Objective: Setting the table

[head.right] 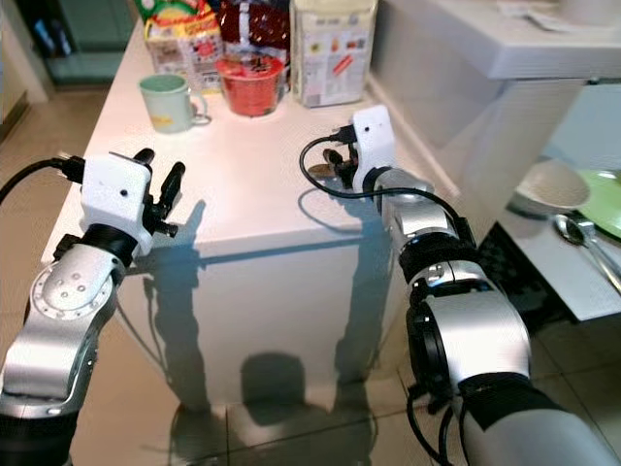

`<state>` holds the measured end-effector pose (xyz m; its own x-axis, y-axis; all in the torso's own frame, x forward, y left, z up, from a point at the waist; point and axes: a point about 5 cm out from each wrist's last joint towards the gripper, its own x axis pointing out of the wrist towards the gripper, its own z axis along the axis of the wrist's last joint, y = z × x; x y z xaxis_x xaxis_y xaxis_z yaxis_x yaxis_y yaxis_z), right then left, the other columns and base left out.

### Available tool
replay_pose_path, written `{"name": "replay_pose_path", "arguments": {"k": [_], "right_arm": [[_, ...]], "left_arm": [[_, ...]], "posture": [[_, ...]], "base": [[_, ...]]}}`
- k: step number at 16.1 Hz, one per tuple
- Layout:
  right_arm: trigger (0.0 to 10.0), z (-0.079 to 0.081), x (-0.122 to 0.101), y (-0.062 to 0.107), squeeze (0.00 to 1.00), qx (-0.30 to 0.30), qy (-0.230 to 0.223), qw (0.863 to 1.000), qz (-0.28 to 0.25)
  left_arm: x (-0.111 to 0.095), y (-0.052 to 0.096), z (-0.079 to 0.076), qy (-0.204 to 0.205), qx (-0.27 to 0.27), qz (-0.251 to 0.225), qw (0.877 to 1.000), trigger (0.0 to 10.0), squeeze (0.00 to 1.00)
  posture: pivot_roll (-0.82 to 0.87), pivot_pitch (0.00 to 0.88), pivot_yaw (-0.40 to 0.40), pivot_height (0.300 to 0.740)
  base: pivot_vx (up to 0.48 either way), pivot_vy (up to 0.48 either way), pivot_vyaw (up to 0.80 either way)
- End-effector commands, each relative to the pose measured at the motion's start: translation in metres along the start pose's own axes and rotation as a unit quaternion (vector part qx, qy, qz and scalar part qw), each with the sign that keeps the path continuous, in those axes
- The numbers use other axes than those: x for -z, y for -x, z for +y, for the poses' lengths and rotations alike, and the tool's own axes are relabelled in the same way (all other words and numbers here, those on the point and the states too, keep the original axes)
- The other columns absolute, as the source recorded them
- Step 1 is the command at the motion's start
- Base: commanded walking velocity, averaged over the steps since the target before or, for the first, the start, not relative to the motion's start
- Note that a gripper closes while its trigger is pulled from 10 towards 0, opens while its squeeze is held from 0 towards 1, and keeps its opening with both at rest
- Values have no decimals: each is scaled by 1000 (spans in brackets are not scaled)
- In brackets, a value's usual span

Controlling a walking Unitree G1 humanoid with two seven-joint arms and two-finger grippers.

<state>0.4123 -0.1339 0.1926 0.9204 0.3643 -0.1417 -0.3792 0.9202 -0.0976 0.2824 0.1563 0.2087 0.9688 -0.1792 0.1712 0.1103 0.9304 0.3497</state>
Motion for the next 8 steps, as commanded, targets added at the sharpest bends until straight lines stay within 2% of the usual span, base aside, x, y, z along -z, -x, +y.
{"name": "replay_pose_path", "arguments": {"k": [1,3,4,8], "right_arm": [[10000,-4,-8,0,0,2,12,1000,-10],[10000,-4,-11,-1,0,0,15,1000,-11],[10000,-3,-14,-2,0,1,27,1000,-8],[10000,-4,-12,-3,0,24,25,999,9]], "left_arm": [[-5,8,3,-1,-5,-2,1000,10000,0],[-11,13,8,-2,-15,-7,1000,10000,0],[-14,21,16,-8,-31,1,999,10000,0],[-11,37,18,-20,-26,30,999,10000,0]], "posture": [[121,34,-31,740],[139,56,-42,740],[164,83,-54,740],[181,121,-59,740]], "base": [[0,0,0],[0,0,0],[0,0,0],[0,0,0]]}}
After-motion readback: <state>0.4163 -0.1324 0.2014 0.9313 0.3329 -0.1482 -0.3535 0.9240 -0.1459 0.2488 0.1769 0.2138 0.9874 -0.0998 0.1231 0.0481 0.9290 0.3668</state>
